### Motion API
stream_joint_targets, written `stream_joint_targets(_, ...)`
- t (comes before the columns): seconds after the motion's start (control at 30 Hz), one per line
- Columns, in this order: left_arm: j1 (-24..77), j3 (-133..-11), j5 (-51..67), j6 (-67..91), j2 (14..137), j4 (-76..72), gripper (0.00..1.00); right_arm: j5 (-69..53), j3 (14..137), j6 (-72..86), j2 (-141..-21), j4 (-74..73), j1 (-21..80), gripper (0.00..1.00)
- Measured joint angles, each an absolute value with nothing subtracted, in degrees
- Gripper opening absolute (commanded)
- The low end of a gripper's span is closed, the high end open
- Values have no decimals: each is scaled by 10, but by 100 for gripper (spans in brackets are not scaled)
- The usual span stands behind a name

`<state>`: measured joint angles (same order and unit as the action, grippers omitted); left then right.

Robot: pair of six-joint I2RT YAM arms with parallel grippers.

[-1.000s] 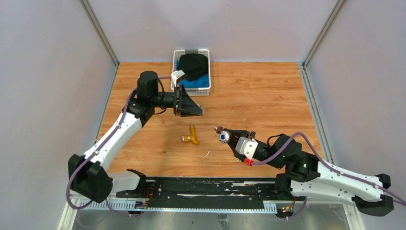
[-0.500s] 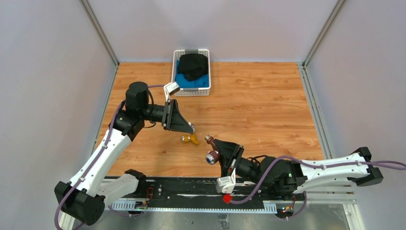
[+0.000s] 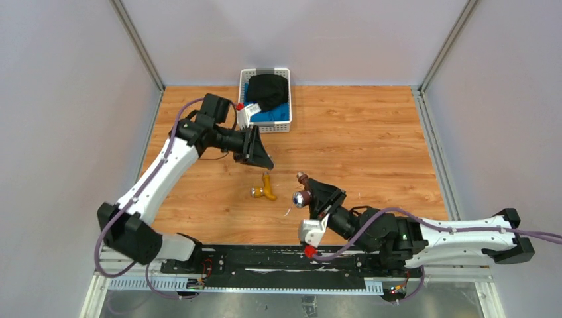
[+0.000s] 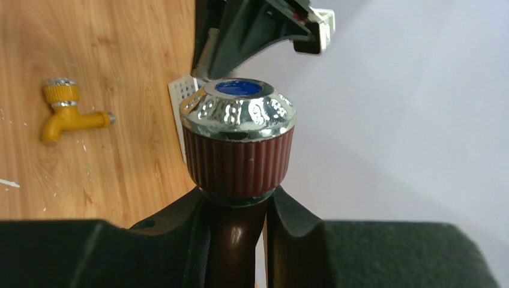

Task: Install the water faucets
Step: Place the adaptor at the center of the board.

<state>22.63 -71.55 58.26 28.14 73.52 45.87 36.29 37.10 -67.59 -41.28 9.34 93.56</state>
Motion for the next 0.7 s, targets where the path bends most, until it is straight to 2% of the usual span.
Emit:
stream_joint_targets(0.1,227,-794,409,220,817,518,0,366,398,-602,-417,50,891,0)
stream_joint_targets(0.3,258,-812,146,120,948,555,0,388,413,-515,-415,6,871,0)
stream_joint_targets(0.47,306,-865,72,76,1053,557,0,394,412,-484,-425,-4,871,0)
stream_joint_targets(0.7,334,-923,16,63,1133,521,0,411,412,-458,-438,-18,871,0)
